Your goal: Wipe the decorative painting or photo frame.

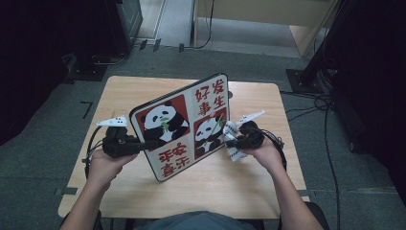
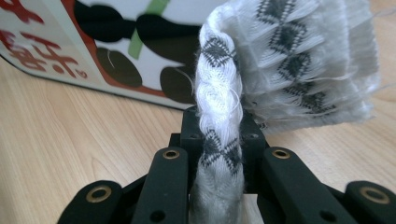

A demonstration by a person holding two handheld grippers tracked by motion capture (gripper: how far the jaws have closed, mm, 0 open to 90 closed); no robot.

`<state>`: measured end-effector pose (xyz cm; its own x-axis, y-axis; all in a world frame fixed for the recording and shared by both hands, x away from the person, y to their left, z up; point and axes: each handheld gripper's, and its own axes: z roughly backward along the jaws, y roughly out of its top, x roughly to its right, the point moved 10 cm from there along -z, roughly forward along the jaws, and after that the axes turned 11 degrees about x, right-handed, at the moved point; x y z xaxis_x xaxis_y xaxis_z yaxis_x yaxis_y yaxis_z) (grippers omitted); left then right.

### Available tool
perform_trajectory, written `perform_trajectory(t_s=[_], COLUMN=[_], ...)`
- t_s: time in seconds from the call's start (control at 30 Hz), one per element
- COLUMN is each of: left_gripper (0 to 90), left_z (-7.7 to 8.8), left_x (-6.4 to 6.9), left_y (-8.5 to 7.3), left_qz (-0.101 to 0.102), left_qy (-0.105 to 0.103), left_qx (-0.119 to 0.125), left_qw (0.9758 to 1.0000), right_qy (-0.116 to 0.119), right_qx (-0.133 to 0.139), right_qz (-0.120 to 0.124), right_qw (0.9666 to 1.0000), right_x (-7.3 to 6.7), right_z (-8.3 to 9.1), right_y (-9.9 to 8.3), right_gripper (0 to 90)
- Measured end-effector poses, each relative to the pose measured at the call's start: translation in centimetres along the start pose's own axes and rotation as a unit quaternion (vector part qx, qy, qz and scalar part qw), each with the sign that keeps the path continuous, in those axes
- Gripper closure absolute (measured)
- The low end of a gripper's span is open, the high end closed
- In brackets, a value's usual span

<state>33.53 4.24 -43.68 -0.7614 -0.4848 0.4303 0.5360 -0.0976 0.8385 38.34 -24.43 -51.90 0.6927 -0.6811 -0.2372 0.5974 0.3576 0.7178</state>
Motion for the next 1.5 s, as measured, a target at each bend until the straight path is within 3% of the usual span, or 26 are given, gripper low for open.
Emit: perform_trajectory(t_s=[0.37, 0.7, 1.07, 1.5], left_gripper=[78.1, 78.0, 78.0, 78.2], left_z=[0.0, 0.0, 0.0, -0.1], left_x=[0.0, 0.0, -0.1, 0.0], left_y=[0.0, 0.0, 0.0, 0.0], left_qz=[-0.001, 0.001, 0.002, 0.001], left_qy=[0.0, 0.002, 0.004, 0.006], left_qx=[0.001, -0.001, -0.002, -0.004], left_qw=[1.0, 1.0, 1.0, 1.0], right_qy=[-0.019, -0.029, -0.008, -0.004], right_qx=[0.029, 0.059, 0.09, 0.098], right_qz=[0.004, 0.026, 0.038, 0.099], right_qw=[0.9994, 0.9975, 0.9952, 0.9902], right_x=[0.2, -0.1, -2.0, -4.7], right_z=[2.0, 4.6, 8.0, 11.3], right_y=[1.9, 4.8, 9.1, 15.5], right_gripper=[79.1, 79.1, 79.1, 79.2])
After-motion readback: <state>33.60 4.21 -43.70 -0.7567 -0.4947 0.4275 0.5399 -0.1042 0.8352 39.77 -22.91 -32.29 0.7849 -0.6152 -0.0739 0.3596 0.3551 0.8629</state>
